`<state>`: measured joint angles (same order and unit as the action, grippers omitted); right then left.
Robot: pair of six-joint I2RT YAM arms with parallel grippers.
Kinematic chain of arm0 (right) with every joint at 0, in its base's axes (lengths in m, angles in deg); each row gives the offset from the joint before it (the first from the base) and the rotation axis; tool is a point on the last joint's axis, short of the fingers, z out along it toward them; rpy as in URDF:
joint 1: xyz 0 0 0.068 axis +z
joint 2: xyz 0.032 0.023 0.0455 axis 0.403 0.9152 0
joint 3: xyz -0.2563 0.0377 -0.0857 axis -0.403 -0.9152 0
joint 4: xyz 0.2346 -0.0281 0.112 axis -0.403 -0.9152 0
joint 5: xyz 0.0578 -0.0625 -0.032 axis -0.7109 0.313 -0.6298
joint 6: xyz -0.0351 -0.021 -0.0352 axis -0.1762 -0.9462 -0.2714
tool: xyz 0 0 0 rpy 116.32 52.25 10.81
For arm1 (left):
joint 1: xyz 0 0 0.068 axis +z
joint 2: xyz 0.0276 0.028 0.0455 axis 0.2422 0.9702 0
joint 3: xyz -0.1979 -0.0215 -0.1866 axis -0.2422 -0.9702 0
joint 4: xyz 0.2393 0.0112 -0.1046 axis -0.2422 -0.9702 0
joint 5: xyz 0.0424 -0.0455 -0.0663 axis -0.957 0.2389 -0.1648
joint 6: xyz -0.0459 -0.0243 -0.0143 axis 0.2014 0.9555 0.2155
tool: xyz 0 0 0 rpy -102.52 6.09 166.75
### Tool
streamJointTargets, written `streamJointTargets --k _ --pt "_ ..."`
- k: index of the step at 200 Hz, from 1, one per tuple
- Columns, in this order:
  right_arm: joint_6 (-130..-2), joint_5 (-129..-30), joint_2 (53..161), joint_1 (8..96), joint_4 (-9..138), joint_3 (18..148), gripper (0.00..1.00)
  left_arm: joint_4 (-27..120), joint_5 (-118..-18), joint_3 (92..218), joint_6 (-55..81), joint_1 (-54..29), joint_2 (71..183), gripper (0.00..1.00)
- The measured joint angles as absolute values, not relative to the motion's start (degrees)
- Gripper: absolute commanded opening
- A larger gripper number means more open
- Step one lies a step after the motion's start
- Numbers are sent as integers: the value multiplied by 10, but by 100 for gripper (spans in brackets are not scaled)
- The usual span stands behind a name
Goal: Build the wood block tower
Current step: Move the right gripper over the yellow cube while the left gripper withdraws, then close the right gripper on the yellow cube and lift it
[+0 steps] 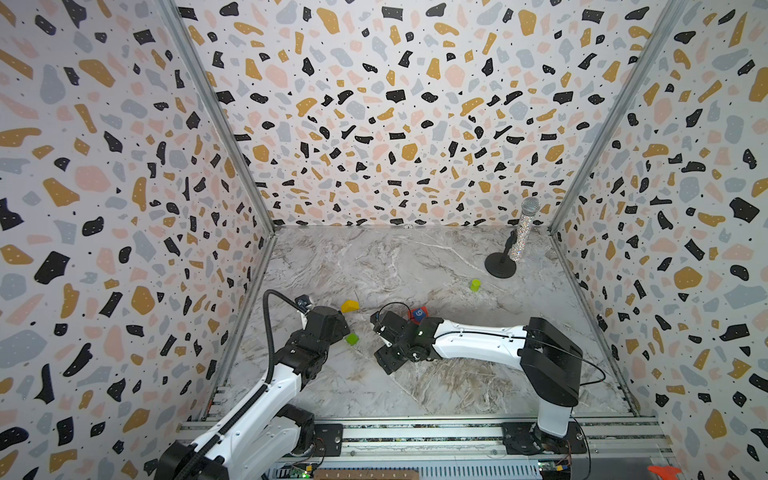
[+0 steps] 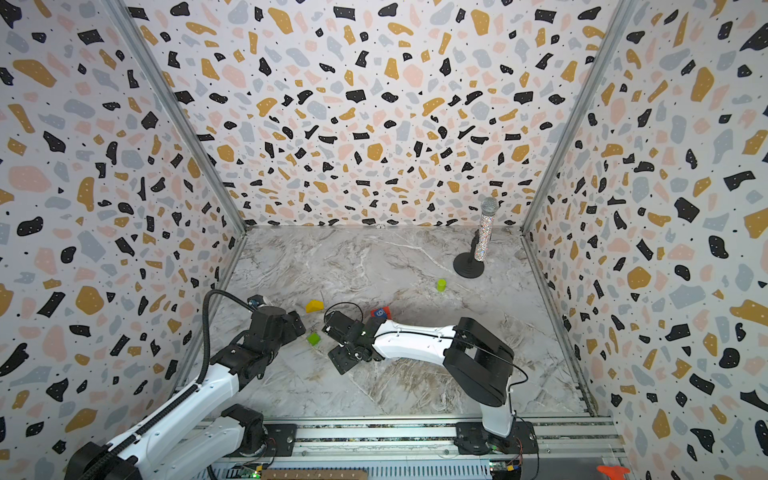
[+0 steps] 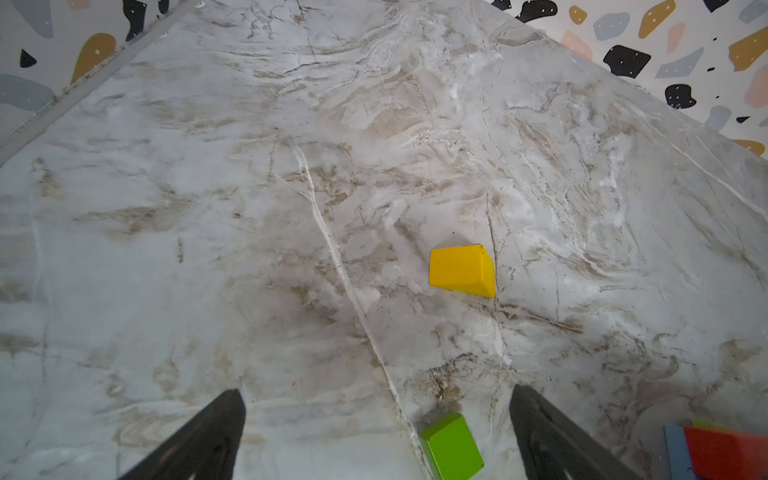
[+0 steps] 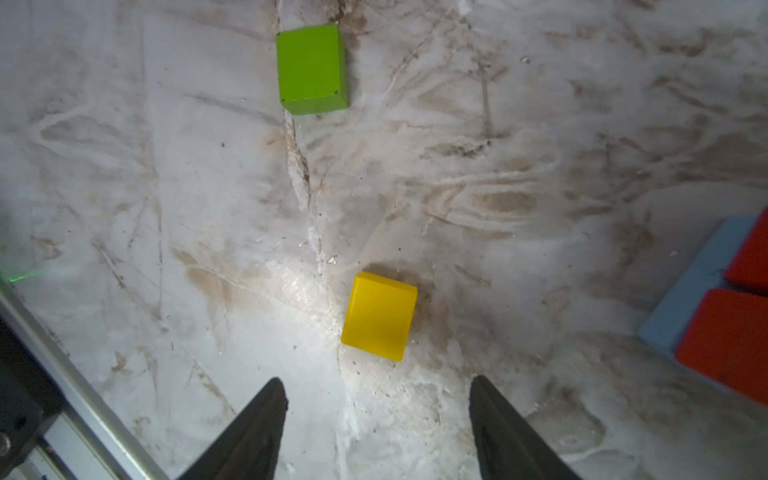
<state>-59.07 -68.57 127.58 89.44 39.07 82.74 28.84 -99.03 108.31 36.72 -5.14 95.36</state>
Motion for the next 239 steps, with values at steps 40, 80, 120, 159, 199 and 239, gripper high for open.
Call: streamJointTargets --k 40,80,120,159,199,239 --pt "-591 -685 1318 896 372 869 66 310 -983 1061 367 -40 949 100" --pt "-590 -682 1349 899 358 897 64 333 -964 1057 363 -34 966 100" --pt "-588 -677 1360 900 346 901 57 347 -950 1050 361 -28 969 100" --pt "-585 -676 1367 900 339 909 50 350 -940 1048 360 -24 970 100" --pt "-584 -676 1379 900 340 923 39 352 -937 1046 359 -22 970 100" --pt "-584 -675 1382 900 335 927 28 354 -930 1046 357 -21 969 100"
